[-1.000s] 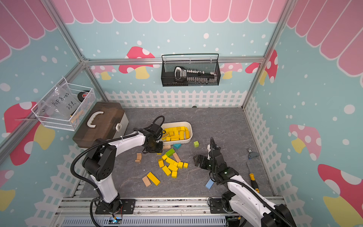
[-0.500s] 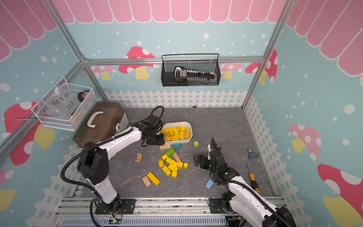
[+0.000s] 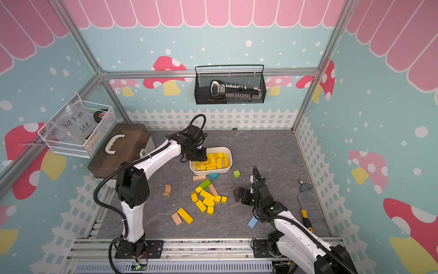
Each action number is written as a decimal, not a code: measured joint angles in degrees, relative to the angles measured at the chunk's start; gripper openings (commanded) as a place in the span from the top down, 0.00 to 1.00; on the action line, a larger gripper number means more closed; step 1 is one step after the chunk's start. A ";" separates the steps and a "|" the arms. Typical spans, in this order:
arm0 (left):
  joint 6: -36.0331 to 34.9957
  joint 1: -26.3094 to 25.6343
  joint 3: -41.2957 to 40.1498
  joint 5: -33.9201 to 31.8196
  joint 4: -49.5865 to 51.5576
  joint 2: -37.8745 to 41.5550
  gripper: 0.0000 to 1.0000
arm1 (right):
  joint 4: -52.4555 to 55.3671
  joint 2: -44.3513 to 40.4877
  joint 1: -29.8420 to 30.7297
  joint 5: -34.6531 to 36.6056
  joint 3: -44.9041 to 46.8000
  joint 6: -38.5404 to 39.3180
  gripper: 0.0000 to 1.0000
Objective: Pick out the yellow building blocks
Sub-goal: Pick up the building block from the center of the board, then place the building block in the storage box.
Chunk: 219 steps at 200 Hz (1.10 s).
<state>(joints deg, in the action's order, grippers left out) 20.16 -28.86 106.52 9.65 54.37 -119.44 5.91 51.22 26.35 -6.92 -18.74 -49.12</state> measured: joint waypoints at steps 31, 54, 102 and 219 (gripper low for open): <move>0.00 -0.09 5.73 2.36 1.16 -5.40 0.62 | -0.24 3.78 0.00 -0.11 -1.86 0.79 0.01; 0.00 -0.42 9.73 4.37 1.60 -8.07 0.60 | -0.83 6.71 0.00 -0.26 -3.06 1.31 0.01; 0.24 -2.03 19.26 8.37 1.81 -13.18 0.59 | -1.90 9.01 -0.02 -0.63 -3.80 1.99 0.01; -1.05 -2.93 10.19 8.83 1.05 -8.87 0.56 | -3.37 9.57 -0.04 -1.31 -3.80 1.99 0.02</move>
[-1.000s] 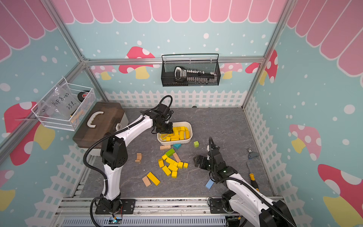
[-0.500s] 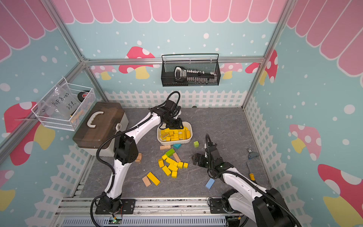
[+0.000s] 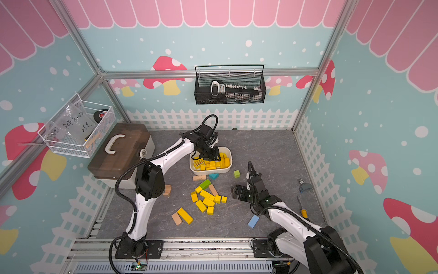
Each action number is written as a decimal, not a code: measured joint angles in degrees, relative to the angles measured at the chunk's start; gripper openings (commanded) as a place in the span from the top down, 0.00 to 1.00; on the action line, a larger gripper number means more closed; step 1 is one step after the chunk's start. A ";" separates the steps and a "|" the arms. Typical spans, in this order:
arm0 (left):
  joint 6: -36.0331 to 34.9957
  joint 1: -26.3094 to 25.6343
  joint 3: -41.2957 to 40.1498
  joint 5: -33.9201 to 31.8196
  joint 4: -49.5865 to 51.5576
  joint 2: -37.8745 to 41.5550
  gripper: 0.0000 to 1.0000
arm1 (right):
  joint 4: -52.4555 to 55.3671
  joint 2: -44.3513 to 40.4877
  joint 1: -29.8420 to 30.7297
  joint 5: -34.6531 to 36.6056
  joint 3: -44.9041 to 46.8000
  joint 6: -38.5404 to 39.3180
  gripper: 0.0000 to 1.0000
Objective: Pick out the yellow building blocks
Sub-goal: Place the building block in the storage box.
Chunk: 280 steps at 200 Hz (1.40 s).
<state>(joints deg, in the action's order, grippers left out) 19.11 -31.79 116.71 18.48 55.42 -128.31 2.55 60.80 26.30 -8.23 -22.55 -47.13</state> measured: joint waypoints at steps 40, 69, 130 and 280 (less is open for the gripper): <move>-2.91 0.50 -13.29 -0.76 -0.90 10.69 0.55 | -0.79 0.83 -0.02 -1.73 0.00 0.35 0.07; -3.93 2.19 -17.75 1.62 -2.34 14.36 0.56 | -1.07 4.28 0.31 -4.39 -1.53 1.62 0.22; -2.80 2.82 -21.31 6.71 -7.26 16.02 0.56 | 4.31 16.50 12.20 -0.24 -14.58 4.04 0.46; -3.54 2.73 -21.40 2.54 -7.56 21.99 0.54 | 13.94 21.42 15.78 5.20 -19.43 3.15 0.57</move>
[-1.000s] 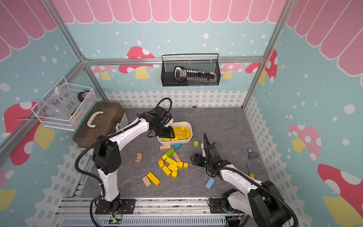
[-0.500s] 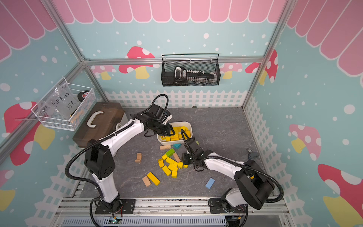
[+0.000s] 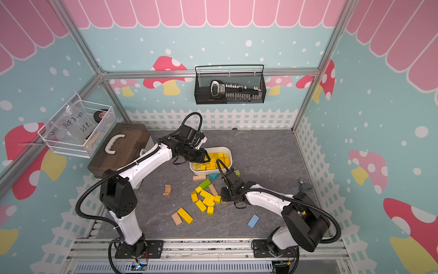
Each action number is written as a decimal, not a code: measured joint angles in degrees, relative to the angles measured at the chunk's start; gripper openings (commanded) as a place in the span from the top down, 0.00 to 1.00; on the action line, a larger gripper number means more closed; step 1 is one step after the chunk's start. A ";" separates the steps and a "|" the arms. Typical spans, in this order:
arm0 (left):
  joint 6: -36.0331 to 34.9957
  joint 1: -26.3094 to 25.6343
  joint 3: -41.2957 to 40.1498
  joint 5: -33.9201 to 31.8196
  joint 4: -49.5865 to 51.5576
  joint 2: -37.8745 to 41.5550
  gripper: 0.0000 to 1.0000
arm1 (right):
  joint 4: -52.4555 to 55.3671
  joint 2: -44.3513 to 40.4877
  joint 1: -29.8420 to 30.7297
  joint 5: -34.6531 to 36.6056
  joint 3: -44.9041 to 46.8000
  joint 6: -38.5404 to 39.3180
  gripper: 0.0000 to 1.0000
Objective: Pick out the yellow building blocks
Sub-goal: Place the building block in the storage box, then pick up the building block from the center of the board.
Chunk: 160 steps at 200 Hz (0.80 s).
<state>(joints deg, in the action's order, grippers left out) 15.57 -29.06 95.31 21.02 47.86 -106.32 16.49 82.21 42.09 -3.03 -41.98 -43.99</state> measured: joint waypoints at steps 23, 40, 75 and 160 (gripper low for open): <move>-0.20 -0.17 -0.09 -0.66 0.02 0.00 0.54 | 0.31 0.04 0.02 0.17 0.00 -0.02 0.58; -0.42 -0.31 -0.09 -0.66 0.07 -0.04 0.54 | 0.31 0.39 0.02 0.22 0.00 -0.02 0.59; -0.68 -0.33 -0.09 -1.33 0.24 -0.24 0.54 | 0.59 1.09 0.02 0.28 -0.07 -0.02 0.59; -0.94 -0.33 -0.04 -1.97 0.52 -0.31 0.54 | 1.07 4.61 0.07 -0.02 -2.89 0.13 0.68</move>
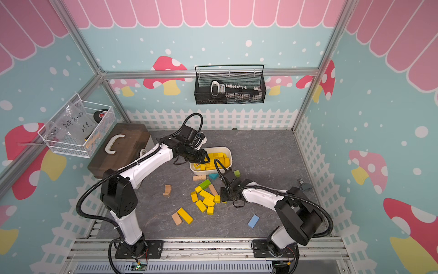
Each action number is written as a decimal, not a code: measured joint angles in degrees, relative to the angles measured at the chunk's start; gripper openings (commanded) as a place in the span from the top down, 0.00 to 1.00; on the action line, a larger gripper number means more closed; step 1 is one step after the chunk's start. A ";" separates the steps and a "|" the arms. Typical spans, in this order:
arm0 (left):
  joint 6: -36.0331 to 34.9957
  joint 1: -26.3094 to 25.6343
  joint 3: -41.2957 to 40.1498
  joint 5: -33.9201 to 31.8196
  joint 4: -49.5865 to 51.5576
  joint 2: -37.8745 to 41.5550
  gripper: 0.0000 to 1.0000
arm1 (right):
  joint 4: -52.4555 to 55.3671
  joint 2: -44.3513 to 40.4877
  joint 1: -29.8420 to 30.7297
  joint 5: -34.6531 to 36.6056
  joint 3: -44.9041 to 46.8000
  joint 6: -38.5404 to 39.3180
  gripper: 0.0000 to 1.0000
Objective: Pick out the yellow building blocks
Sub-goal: Pick up the building block from the center of the board.
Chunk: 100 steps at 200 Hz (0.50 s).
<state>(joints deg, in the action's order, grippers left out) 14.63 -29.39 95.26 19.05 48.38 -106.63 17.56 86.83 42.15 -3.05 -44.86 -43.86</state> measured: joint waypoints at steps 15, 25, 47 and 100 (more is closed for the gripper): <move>-0.13 0.09 0.02 -0.26 0.11 0.00 0.54 | 0.00 0.48 0.13 0.02 -0.42 0.17 0.70; -0.13 0.26 0.04 -0.20 0.20 0.00 0.54 | 0.17 0.46 0.31 0.04 -0.42 0.26 0.70; -0.13 1.03 0.15 0.04 0.26 -0.04 0.54 | 0.42 0.46 0.35 0.13 -0.42 0.24 0.66; -0.11 3.02 0.66 0.96 0.28 -0.33 0.54 | 2.89 -0.35 1.86 2.32 -0.44 -1.20 0.62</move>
<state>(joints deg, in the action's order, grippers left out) 14.52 -26.37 95.92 20.01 48.66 -106.96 20.45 86.48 44.01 -0.73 -45.30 -45.06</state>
